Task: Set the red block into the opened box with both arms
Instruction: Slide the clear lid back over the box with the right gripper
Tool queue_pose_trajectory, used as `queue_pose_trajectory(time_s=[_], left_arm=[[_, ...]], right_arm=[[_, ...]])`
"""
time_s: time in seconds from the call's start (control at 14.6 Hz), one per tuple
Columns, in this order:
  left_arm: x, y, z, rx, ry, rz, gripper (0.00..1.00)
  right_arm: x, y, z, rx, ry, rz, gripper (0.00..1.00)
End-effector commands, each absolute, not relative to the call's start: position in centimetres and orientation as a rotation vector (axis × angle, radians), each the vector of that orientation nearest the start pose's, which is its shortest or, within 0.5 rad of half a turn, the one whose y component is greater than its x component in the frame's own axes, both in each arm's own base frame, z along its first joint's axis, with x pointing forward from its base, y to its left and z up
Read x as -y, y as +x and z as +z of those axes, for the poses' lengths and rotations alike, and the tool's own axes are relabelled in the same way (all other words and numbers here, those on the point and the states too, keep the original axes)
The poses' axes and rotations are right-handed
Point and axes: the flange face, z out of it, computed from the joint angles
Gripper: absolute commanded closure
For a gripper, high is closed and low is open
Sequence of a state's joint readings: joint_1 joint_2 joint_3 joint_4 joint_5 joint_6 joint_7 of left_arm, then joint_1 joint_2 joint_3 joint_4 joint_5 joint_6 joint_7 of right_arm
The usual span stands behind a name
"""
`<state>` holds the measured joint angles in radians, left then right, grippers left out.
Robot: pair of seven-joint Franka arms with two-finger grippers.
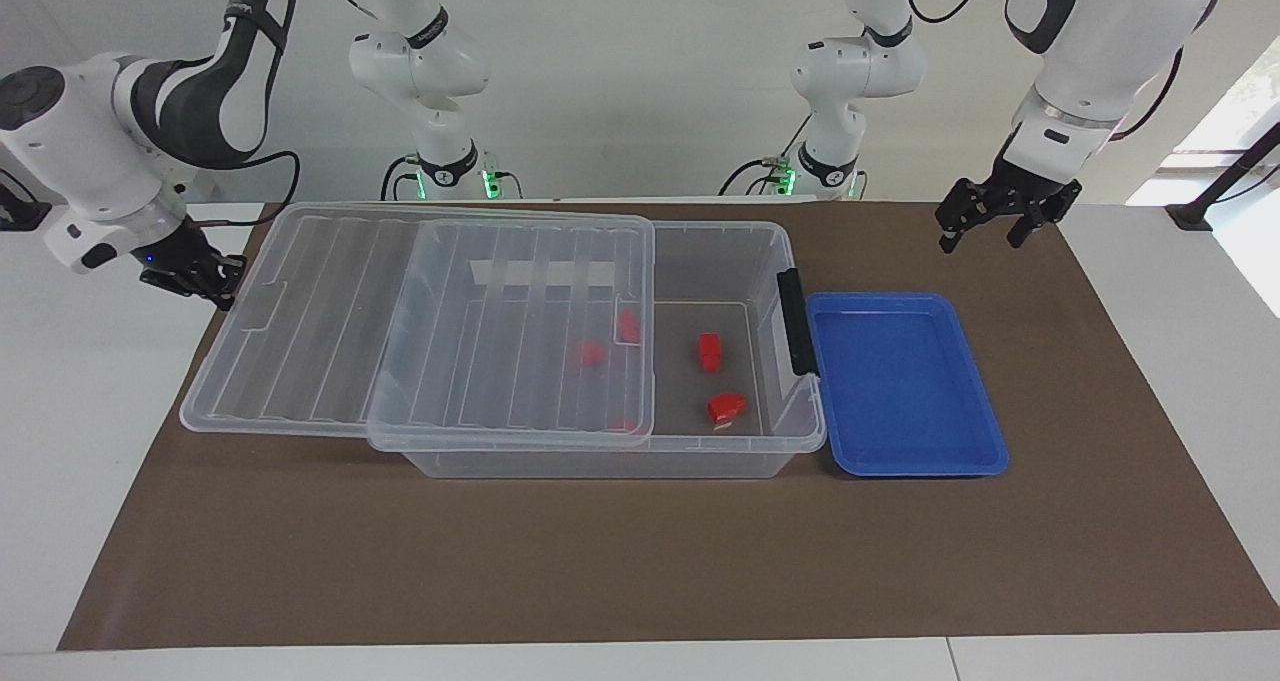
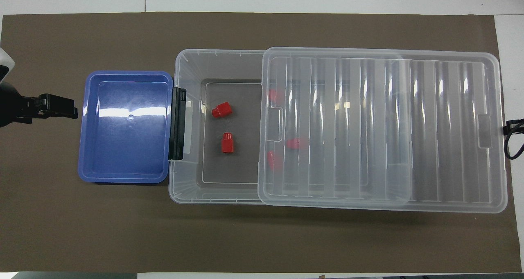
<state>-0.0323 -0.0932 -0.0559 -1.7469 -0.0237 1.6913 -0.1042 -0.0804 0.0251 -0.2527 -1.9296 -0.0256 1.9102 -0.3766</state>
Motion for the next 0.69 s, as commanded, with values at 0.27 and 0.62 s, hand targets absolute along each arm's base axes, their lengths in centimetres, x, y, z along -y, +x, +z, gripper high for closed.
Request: queue_pose_trajectory(time_s=[0.27, 0.62], left_arm=[[4.7, 53.1, 60.2, 0.023, -3.158, -0.039, 0.0], [4.7, 53.1, 60.2, 0.025, -3.158, -0.039, 0.0]], right_arm=[[13.4, 53.7, 46.4, 0.004, -3.16, 0.07, 1.0], [10.1, 54.3, 46.4, 0.003, -3.154, 0.065, 1.0]])
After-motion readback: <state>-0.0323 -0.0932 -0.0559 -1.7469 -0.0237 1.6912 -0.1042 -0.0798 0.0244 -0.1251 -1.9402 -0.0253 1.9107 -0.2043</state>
